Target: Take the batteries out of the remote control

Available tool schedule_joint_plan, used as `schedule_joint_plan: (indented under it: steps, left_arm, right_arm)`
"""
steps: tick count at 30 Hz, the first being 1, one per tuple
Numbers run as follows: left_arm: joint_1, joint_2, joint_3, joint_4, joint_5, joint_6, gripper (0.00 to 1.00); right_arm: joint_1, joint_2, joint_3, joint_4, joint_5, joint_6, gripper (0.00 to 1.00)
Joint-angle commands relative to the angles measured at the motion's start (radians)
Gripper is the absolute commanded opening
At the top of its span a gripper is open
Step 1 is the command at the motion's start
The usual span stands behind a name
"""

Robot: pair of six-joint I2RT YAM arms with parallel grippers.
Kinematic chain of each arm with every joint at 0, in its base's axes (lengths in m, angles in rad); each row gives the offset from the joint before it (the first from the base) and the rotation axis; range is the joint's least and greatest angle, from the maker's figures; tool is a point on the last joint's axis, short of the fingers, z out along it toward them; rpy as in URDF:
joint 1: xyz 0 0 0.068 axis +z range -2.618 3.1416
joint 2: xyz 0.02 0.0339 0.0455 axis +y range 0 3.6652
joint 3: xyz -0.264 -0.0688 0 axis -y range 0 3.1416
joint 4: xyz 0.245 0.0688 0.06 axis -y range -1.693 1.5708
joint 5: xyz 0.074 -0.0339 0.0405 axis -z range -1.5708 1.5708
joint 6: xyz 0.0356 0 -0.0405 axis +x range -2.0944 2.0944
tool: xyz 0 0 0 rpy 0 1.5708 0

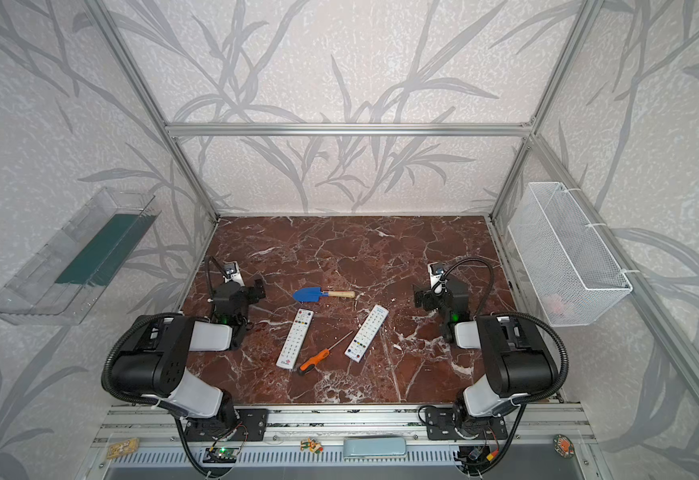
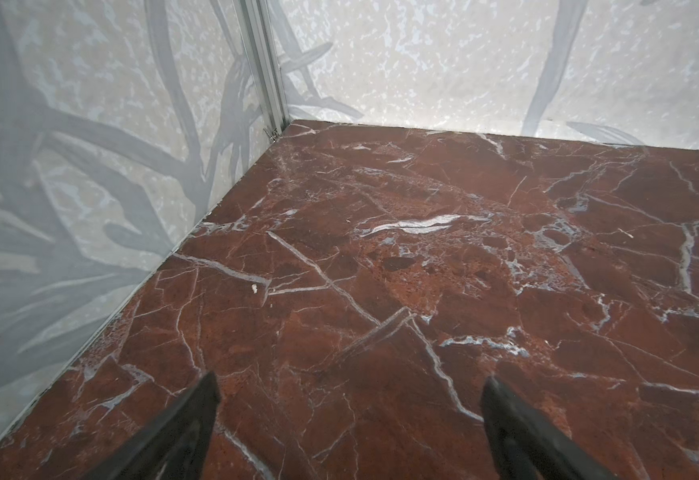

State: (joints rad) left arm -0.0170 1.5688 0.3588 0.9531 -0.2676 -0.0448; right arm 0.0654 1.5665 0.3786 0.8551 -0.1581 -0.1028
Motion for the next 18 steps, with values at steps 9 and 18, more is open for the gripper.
schedule_joint_plan:
  steps: [9,18]
  left_arm:
    - [0.003,0.007,0.014,0.012,-0.002,0.004,0.99]
    - [0.004,0.007,0.014,0.012,-0.002,0.004,0.99]
  right_arm:
    - [0.003,-0.024,0.021,0.002,0.014,0.003,0.99]
    - [0.002,-0.025,0.025,-0.005,0.015,0.003,0.99]
